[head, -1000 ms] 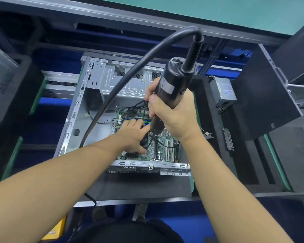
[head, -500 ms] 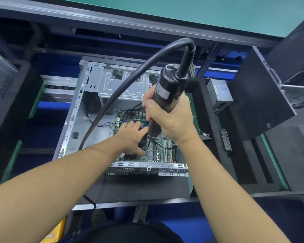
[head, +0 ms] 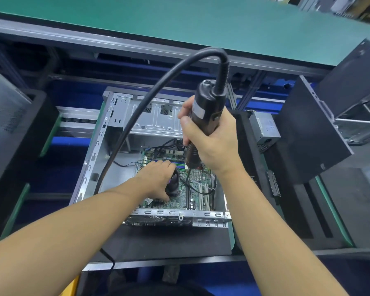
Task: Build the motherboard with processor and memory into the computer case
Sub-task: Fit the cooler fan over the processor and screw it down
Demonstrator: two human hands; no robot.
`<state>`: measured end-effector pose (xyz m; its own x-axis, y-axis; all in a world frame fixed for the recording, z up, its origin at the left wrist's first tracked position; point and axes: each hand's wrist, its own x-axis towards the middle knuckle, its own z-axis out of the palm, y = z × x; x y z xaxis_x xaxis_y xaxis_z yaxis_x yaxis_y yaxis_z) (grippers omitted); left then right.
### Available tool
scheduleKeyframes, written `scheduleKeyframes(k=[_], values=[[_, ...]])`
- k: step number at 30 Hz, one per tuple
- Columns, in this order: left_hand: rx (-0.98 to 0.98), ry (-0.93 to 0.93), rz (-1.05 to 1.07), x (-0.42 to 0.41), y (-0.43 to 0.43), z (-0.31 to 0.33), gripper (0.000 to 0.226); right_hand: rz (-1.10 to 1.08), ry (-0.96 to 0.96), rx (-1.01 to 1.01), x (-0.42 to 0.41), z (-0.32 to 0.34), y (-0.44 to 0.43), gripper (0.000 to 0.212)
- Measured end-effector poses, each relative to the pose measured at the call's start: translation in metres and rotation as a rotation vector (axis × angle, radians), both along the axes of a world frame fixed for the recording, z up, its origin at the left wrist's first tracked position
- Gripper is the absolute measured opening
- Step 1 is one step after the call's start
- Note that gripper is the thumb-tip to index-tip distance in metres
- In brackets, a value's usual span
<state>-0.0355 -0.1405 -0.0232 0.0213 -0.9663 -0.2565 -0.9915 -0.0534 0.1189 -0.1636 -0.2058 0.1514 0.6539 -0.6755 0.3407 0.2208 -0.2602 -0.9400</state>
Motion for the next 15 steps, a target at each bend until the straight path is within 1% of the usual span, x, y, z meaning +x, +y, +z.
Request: scheduleKeyframes(k=[7,10,15], values=[[-0.008,0.004,0.003,0.000,-0.001,0.002,0.073,-0.109,0.019,-0.016,-0.013,-0.006,-0.009,0.011],[-0.002,-0.041,0.001,-0.003,-0.002,0.004,0.074,-0.124,0.001,0.014,-0.014,-0.008,-0.012,0.013],[-0.003,-0.070,0.019,-0.006,-0.003,0.004,0.078,-0.094,0.000,0.004,-0.013,-0.009,-0.014,0.012]])
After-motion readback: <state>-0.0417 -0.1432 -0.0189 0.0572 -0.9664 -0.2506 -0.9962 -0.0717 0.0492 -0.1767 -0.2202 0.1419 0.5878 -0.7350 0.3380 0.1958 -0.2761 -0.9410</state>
